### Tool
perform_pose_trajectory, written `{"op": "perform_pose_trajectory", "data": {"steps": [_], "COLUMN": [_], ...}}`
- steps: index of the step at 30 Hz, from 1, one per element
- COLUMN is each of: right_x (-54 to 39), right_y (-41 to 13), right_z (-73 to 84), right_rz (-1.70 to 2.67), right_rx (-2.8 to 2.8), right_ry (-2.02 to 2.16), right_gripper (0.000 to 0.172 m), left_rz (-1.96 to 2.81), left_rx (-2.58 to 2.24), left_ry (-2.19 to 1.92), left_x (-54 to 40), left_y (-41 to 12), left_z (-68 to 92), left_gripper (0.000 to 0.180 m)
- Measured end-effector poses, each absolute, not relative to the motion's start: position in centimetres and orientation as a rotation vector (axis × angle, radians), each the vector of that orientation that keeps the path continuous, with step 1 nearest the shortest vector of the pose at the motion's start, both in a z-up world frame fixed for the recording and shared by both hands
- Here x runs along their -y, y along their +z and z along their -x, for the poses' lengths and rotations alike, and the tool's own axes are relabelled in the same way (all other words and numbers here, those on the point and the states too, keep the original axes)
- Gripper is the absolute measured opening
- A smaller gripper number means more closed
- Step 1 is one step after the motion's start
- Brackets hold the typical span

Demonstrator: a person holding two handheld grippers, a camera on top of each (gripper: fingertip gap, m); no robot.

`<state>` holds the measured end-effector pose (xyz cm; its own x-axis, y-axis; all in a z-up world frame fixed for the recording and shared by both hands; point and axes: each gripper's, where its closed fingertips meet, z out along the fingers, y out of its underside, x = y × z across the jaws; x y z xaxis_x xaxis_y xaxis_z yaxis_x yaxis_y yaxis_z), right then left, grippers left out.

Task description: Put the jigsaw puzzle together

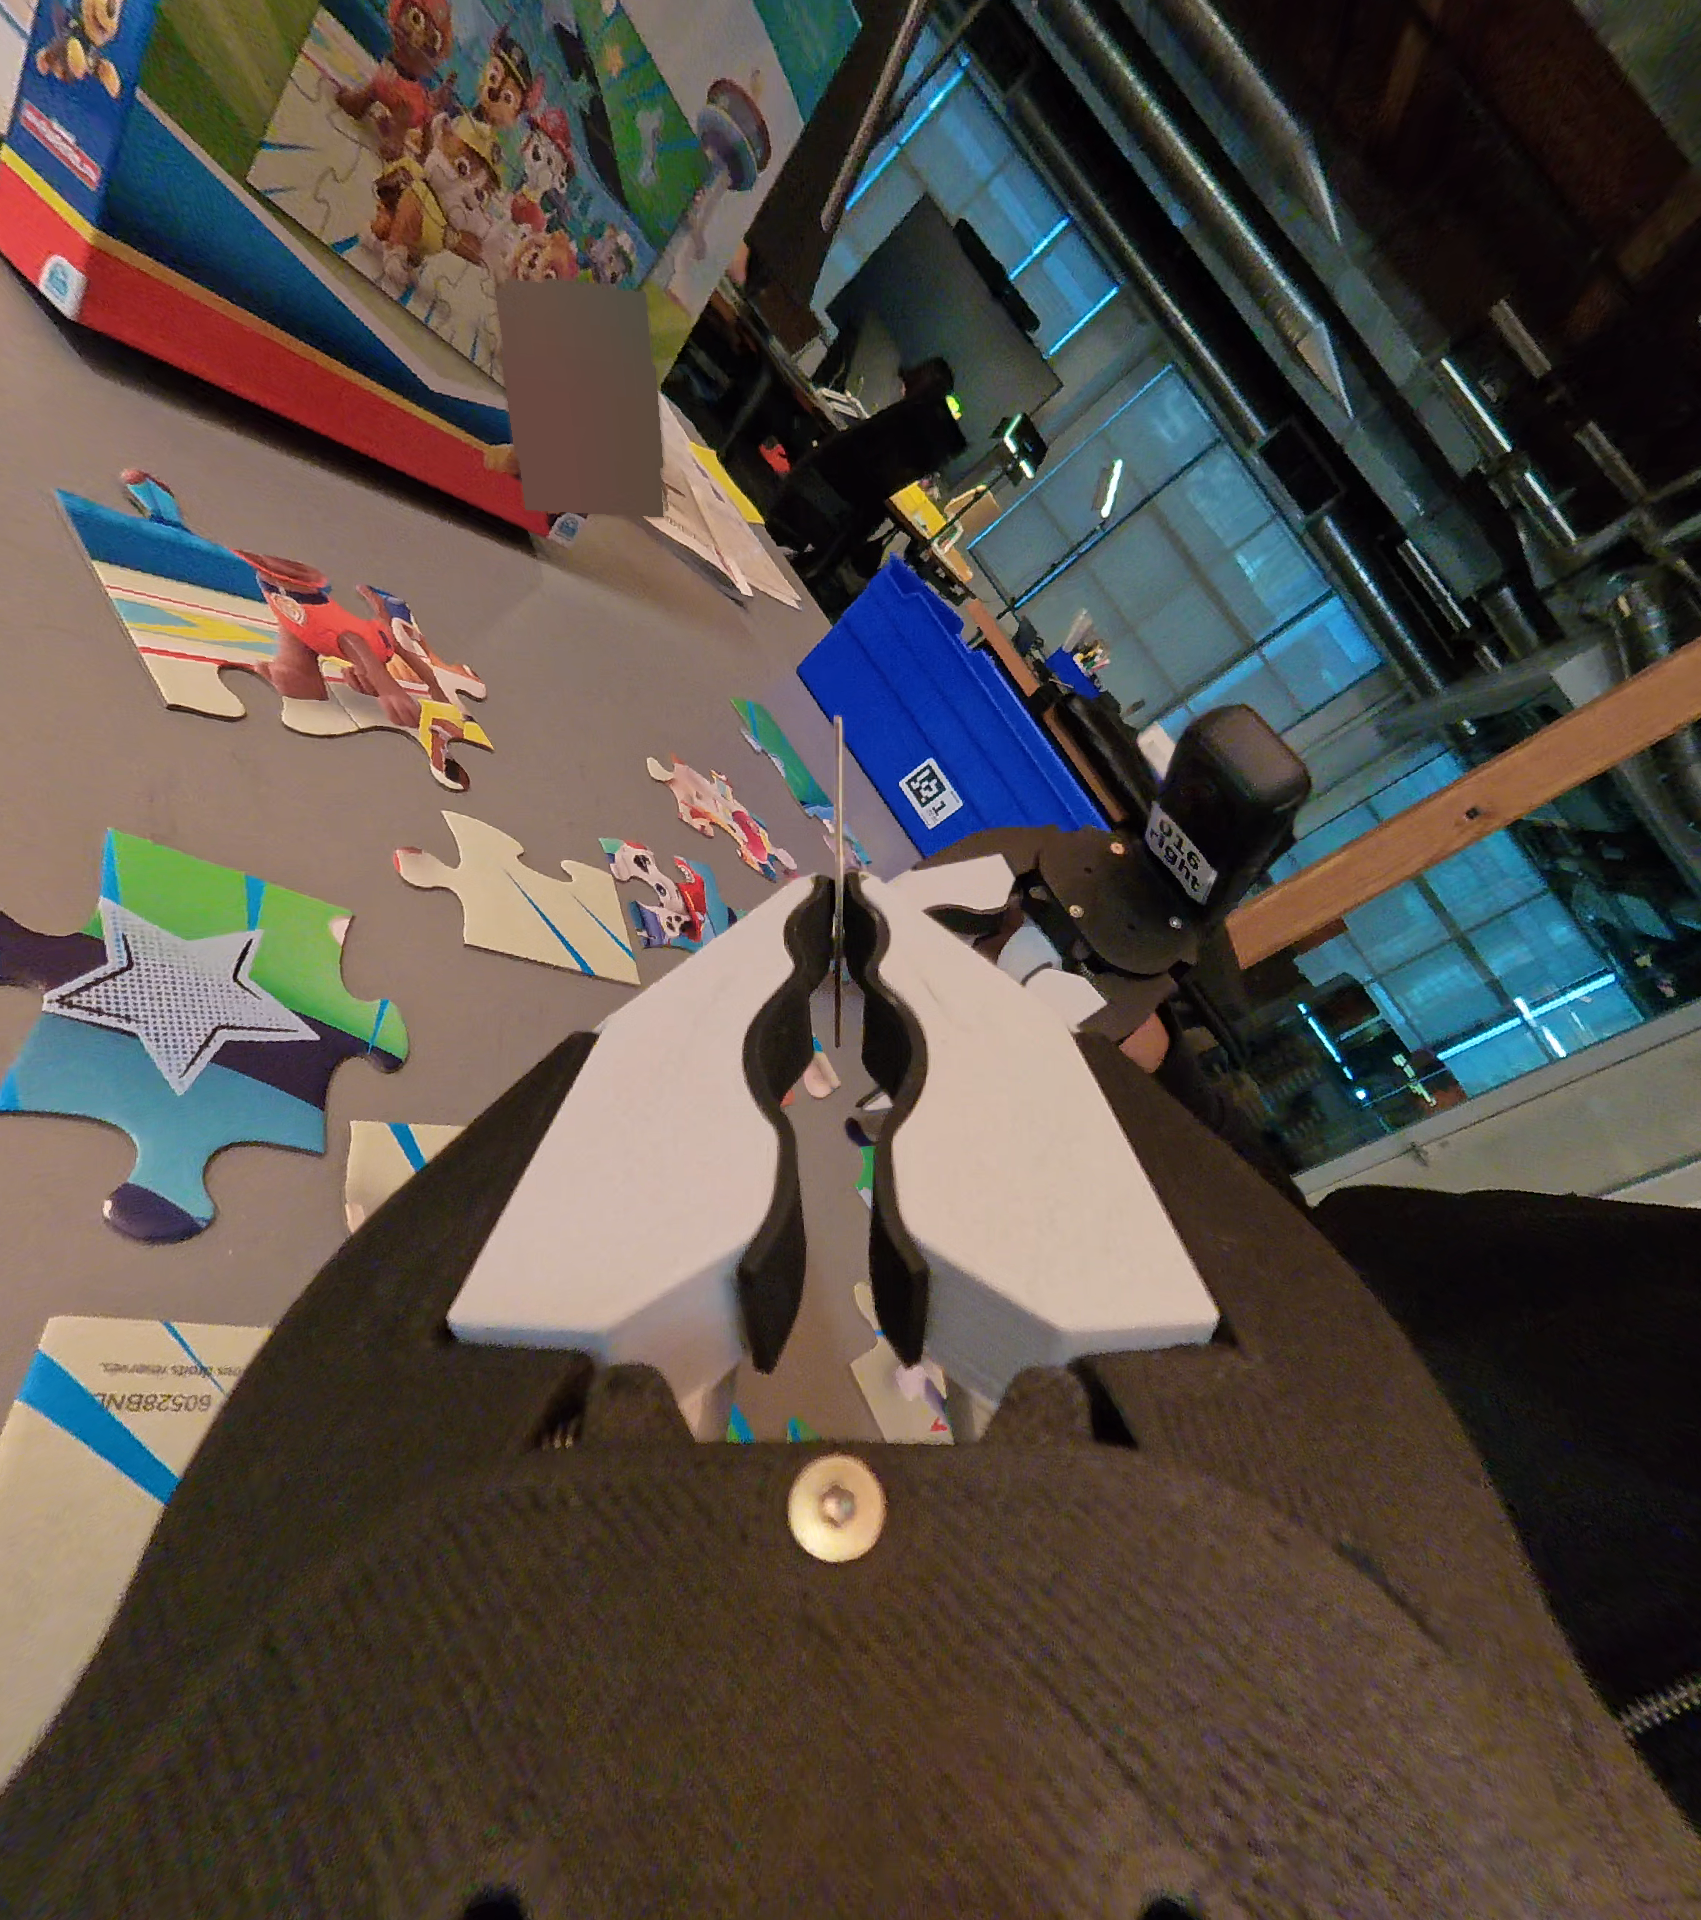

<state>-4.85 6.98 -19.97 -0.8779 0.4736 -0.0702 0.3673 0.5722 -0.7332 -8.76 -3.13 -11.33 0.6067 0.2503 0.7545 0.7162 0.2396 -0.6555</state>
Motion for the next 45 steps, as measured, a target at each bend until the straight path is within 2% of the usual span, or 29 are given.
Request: {"op": "perform_pose_trajectory", "data": {"steps": [9, 18, 24, 27, 31, 43, 45], "right_x": [-5.5, -4.4, -2.8, -2.9, -3.9, -8.3, -8.4], "right_y": [-20.0, -18.5, -19.9, -21.0, -21.0, -20.9, -20.5], "right_z": [0.8, 2.6, 3.2, 3.6, 3.9, 3.5, 3.8], "right_rz": [0.864, 0.448, 0.244, 0.205, 0.311, 0.575, 0.577], "right_rx": [2.827, 2.724, 2.891, 2.882, 2.852, 2.752, 2.706], "right_ry": [1.259, 1.217, 1.184, 1.083, 1.077, 1.03, 1.025], "right_gripper": [0.059, 0.055, 0.074, 0.069, 0.059, 0.059, 0.064], "left_rz": [1.394, 1.389, 1.37, 1.365, 1.363, 1.368, 1.373], "left_rx": [0.922, 0.92, 0.93, 0.934, 0.933, 0.918, 0.911], "left_ry": [-0.278, -0.323, -0.366, -0.366, -0.383, -0.429, -0.443], "left_x": [3.7, 3.6, 3.4, 3.5, 3.3, 1.5, 1.0], "left_y": [-11.8, -12.0, -12.1, -12.1, -12.3, -12.0, -11.9], "left_z": [7.5, 7.0, 7.0, 7.2, 7.2, 6.5, 6.2], "left_gripper": [0.0, 0.0, 0.0, 0.0, 0.0, 0.0, 0.0]}}
